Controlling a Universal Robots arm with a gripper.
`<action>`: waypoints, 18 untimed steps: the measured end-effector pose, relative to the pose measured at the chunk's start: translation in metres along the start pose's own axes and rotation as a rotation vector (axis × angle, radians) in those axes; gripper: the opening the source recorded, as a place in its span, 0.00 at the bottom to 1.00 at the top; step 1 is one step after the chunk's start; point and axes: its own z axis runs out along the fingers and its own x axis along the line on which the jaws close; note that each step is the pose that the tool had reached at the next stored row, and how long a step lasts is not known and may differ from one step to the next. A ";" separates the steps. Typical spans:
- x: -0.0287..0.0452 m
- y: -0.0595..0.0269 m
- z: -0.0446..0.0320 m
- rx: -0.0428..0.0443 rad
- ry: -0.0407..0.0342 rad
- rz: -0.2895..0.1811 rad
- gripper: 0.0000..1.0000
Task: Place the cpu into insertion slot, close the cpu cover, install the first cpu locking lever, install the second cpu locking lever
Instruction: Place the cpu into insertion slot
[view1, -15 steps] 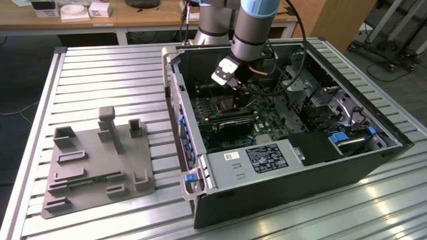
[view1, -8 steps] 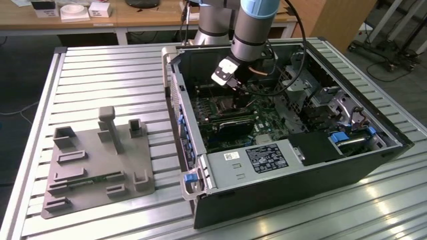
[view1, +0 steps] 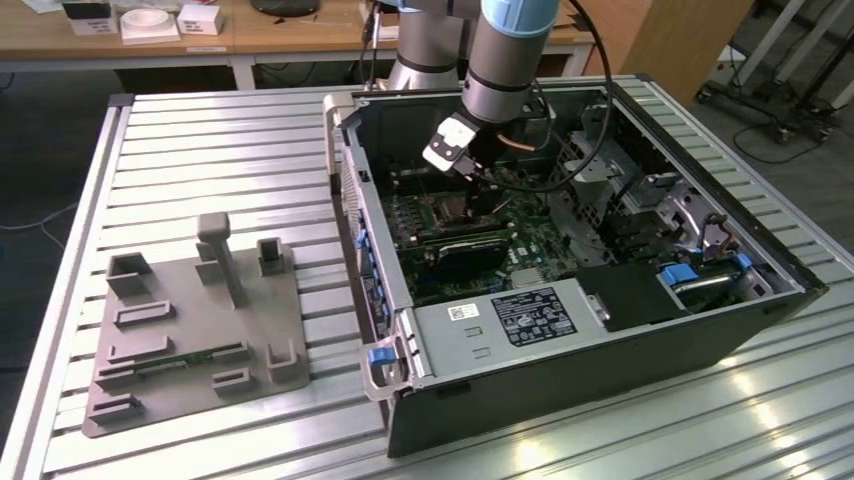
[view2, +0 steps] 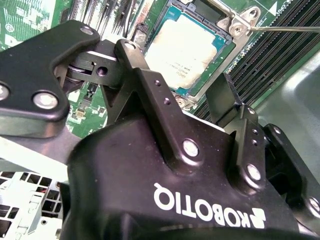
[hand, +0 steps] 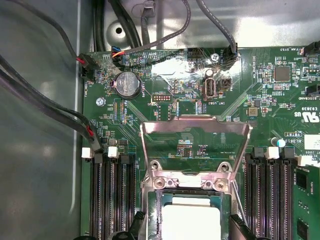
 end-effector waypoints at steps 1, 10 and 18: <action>0.0000 0.0000 0.0000 0.0000 0.0000 0.000 0.74; 0.0000 0.0000 0.0001 -0.0001 0.0001 0.000 0.66; 0.0000 0.0000 0.0004 0.0000 0.0000 0.000 0.66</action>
